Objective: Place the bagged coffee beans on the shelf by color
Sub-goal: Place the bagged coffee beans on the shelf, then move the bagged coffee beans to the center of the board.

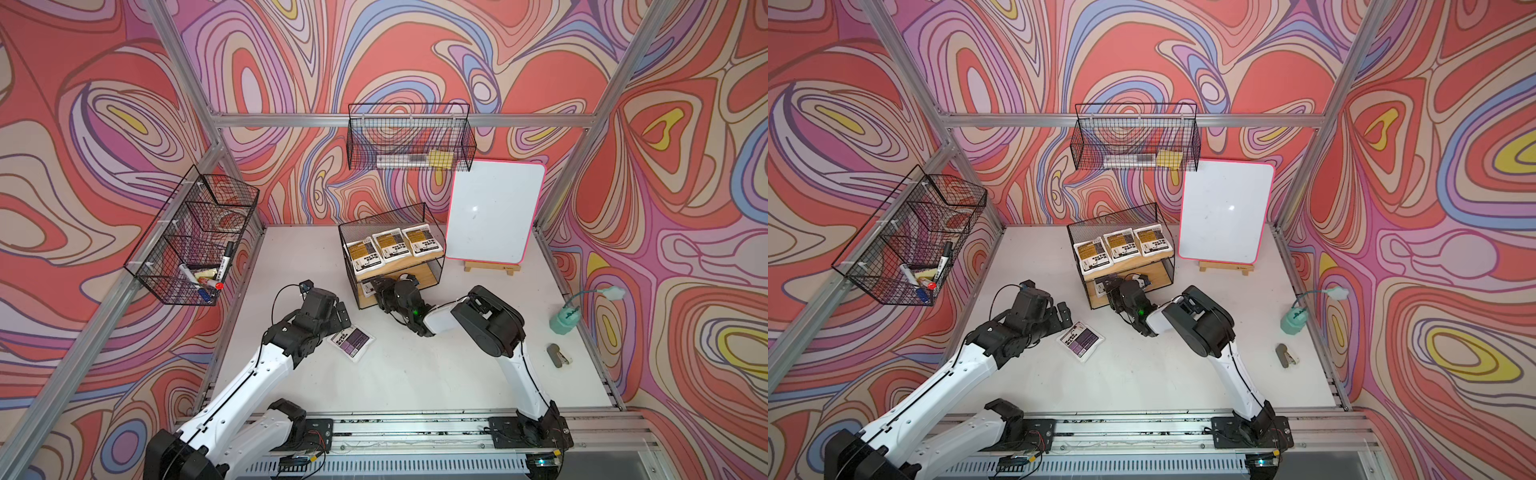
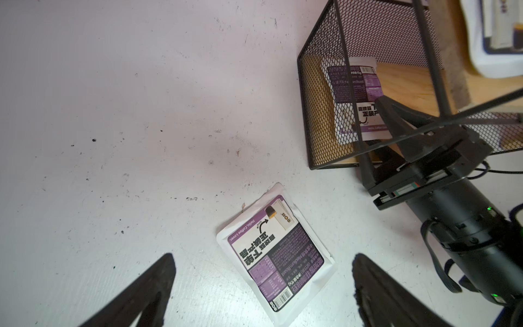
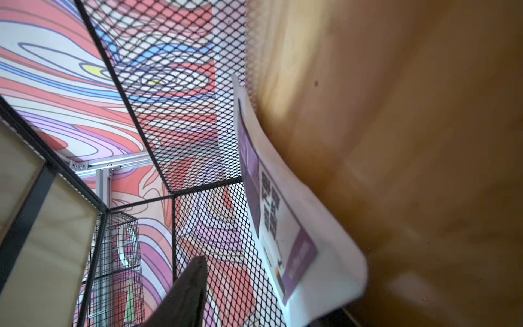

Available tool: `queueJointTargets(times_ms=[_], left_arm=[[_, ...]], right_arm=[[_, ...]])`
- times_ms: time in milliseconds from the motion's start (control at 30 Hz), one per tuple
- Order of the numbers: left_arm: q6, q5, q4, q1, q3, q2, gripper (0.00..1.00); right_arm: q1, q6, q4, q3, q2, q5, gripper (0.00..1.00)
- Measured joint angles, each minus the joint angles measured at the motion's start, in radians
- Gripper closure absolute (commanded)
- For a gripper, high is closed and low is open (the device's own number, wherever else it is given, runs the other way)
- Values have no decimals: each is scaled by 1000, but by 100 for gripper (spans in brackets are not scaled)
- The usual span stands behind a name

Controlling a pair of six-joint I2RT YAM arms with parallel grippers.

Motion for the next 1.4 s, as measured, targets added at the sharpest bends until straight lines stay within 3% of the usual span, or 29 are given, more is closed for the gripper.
queueJointTargets(times_ms=[300,767,1233,1400], left_arm=[[-3,0,0,0,-6,-3,1],[-3,4,1,0,-15,0,1],[-16,56,-37,0,-169,-3,1],[-26,81,-44,0,-193,-3,1]], right_arm=[[12,-23,-37,-36,-55,-8,30],[14,-108,-190,-163,-206,-42,28],[-16,-488,-598,-250,-522,-143,27],[-24,-584,-672,-279,-559,-192,27]])
